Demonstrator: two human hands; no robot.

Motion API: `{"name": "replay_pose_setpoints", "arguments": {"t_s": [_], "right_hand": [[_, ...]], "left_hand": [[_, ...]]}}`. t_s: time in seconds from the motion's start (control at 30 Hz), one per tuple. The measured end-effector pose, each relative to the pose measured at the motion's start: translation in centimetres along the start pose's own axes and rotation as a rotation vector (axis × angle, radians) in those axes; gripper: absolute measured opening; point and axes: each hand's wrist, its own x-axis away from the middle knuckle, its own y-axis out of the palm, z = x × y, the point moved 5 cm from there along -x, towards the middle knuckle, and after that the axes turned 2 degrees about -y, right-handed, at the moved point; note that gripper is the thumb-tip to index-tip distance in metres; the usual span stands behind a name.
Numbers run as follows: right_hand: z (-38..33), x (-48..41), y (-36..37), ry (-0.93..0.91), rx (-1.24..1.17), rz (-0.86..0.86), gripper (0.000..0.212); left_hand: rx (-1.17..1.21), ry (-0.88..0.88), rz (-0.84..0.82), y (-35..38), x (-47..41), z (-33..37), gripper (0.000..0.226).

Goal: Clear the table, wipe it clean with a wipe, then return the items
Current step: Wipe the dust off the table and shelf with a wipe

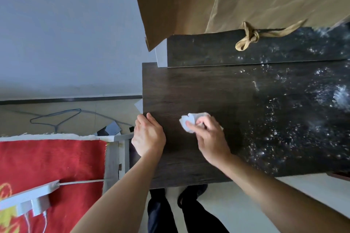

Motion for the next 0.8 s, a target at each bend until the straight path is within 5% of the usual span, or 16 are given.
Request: {"name": "replay_pose_setpoints", "arguments": {"t_s": [0.2, 0.37, 0.47, 0.6, 0.7, 0.8], "right_hand": [[-3.6, 12.0, 0.0, -0.062, -0.045, -0.132, 0.032], [1.7, 14.8, -4.1, 0.32, 0.098, 0.181, 0.051], [0.6, 16.0, -3.9, 0.444, 0.139, 0.312, 0.055], [-1.5, 17.2, -2.6, 0.369, 0.097, 0.274, 0.045], [4.6, 18.5, -7.3, 0.613, 0.201, 0.4, 0.051], [9.5, 18.7, -10.7, 0.926, 0.202, 0.473, 0.03]], "left_hand": [[-0.004, 0.006, -0.027, 0.3, -0.5, -0.3, 0.04], [0.06, 0.054, -0.029, 0.1, -0.3, -0.2, 0.04], [-0.053, 0.278, -0.024, 0.2, 0.7, 0.3, 0.05], [-0.264, 0.646, -0.09, 0.8, 3.9, 0.6, 0.047], [-0.366, 0.943, -0.157, 1.7, 7.0, 1.3, 0.048], [-0.348, 0.917, -0.161, 2.6, 7.8, 2.3, 0.048]]}}
